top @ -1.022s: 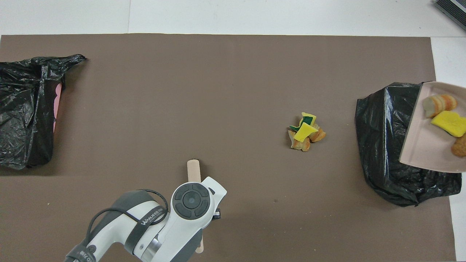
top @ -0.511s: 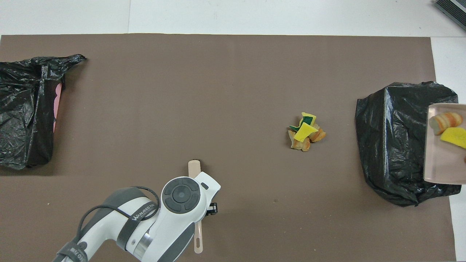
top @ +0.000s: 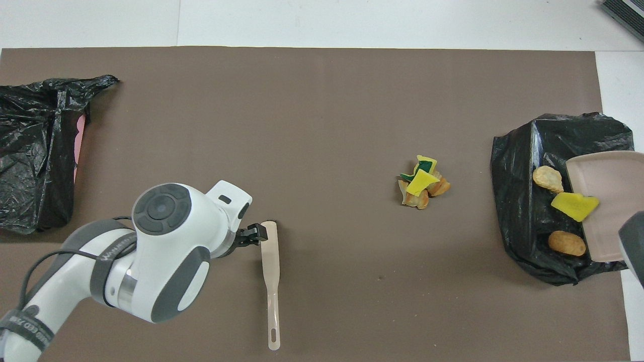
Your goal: Sweep and dump trash in bin
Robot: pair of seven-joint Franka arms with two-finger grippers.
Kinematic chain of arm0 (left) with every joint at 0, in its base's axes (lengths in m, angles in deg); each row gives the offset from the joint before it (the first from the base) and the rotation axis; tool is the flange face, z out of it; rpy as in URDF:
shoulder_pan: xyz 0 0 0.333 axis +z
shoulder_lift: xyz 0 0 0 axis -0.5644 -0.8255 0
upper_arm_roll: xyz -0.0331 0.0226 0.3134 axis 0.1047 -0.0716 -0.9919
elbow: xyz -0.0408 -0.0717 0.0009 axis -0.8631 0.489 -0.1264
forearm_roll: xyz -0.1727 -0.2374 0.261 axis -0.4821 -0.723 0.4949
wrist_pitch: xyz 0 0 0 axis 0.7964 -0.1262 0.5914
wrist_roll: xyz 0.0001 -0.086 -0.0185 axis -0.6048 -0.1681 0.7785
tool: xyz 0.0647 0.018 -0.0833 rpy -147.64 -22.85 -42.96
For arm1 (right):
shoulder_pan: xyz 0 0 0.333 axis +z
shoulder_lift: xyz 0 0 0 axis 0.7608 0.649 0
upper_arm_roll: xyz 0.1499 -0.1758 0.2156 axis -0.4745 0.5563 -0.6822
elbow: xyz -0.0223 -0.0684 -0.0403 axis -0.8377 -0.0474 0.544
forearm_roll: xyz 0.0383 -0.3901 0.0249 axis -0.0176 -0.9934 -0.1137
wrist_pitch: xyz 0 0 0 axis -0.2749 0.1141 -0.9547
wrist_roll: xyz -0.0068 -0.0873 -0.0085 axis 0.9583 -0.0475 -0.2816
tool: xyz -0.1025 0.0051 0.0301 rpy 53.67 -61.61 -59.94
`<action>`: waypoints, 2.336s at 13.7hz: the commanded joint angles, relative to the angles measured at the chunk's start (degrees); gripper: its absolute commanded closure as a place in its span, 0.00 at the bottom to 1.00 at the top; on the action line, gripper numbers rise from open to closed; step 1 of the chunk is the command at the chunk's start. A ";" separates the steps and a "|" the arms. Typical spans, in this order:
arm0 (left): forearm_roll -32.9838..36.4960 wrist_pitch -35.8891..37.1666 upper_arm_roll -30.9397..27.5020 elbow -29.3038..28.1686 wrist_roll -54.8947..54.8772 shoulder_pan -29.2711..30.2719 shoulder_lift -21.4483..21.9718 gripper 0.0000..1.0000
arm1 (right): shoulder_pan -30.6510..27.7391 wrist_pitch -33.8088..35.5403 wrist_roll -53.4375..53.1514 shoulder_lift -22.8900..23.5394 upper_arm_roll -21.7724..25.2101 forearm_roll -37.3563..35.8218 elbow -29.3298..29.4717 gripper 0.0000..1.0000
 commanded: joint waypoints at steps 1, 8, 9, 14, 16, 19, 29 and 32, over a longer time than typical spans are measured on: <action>0.61 1.83 0.48 6.47 -7.84 6.10 -4.30 0.00 | 0.92 0.78 0.34 -0.98 -0.02 -4.21 -1.18 1.00; 5.78 9.29 0.39 16.85 -22.69 17.88 -5.81 0.00 | 11.46 16.67 -3.69 -1.42 -0.11 -11.15 2.25 1.00; 6.75 10.35 0.04 18.17 -25.33 18.58 -5.72 0.00 | 13.39 19.22 -4.40 -1.68 -0.11 -11.86 2.60 1.00; 5.98 18.52 -0.67 27.66 -35.01 24.47 -4.93 0.00 | 26.83 37.14 -20.41 -0.98 -1.68 -8.11 9.18 1.00; 5.27 21.24 -0.92 30.91 -35.89 24.65 -5.01 0.00 | 30.62 41.55 -33.35 -0.89 -2.65 0.05 11.03 1.00; 5.10 25.82 -0.67 33.56 -38.36 26.75 -4.84 0.00 | 34.32 44.47 -56.88 1.47 -3.01 15.40 15.85 1.00; 4.92 27.32 -0.92 33.57 -38.71 27.12 -3.00 0.00 | 37.75 22.62 -117.50 22.82 -3.45 56.06 33.34 1.00; 5.18 27.41 -0.93 32.25 -38.98 27.12 -2.12 0.00 | 40.82 16.09 -122.78 32.12 -3.45 59.59 42.29 1.00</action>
